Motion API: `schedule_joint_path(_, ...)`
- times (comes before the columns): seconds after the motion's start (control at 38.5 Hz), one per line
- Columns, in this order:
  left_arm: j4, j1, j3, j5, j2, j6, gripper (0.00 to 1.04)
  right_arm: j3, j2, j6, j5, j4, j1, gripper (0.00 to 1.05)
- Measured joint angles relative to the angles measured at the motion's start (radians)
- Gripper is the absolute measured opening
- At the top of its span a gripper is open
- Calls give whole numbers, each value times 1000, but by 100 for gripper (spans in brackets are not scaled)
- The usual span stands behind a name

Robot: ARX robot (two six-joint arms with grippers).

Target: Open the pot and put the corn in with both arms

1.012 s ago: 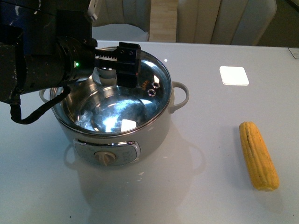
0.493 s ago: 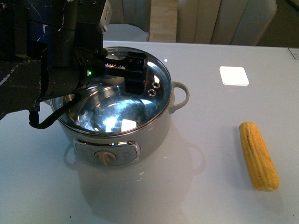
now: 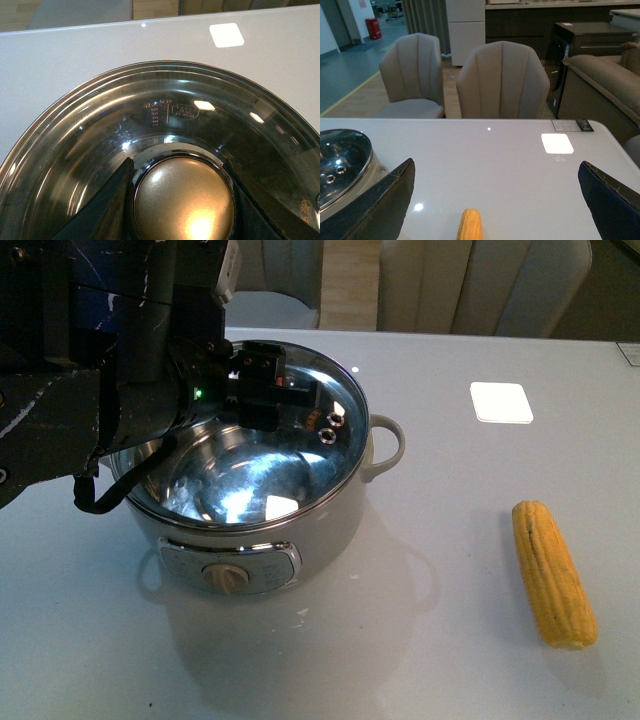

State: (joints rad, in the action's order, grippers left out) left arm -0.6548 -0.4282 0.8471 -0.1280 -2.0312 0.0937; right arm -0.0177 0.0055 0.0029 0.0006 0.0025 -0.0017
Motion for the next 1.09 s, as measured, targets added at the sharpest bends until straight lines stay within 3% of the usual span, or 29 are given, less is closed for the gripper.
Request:
schedule_joint_path(0.39, 20, 5, 4, -4, 10, -11, 45, 0, 0, 0, 0, 0, 0, 96)
schedule_joint_path(0.86, 158, 33, 63, -36, 185, -57, 45, 0, 0, 0, 0, 0, 0, 96)
schedule_joint_path(1.09, 166, 122, -4, -29, 335, -78, 45, 0, 0, 0, 0, 0, 0, 96)
